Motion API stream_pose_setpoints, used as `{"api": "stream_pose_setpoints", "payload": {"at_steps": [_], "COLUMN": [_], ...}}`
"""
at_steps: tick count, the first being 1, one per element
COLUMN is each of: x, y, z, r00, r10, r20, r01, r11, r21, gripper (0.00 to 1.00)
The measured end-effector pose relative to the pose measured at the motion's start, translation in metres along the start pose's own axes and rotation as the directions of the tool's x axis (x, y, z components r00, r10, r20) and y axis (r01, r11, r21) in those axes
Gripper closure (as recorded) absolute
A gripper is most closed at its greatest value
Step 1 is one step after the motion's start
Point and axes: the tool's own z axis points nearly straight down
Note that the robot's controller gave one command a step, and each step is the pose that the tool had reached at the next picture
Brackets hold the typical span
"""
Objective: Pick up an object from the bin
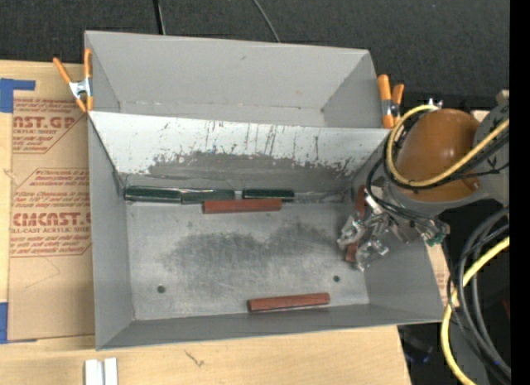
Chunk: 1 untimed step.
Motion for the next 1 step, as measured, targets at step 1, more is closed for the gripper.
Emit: {"api": "stream_pose_setpoints", "payload": {"at_steps": [1], "x": [-0.0059], "y": [0.0061], "z": [-0.1502], "r00": [0.999], "r10": [-0.037], "r20": [0.002], "r01": [0.037], "r11": [0.999], "r21": [0.004], "gripper": [1.00]}}
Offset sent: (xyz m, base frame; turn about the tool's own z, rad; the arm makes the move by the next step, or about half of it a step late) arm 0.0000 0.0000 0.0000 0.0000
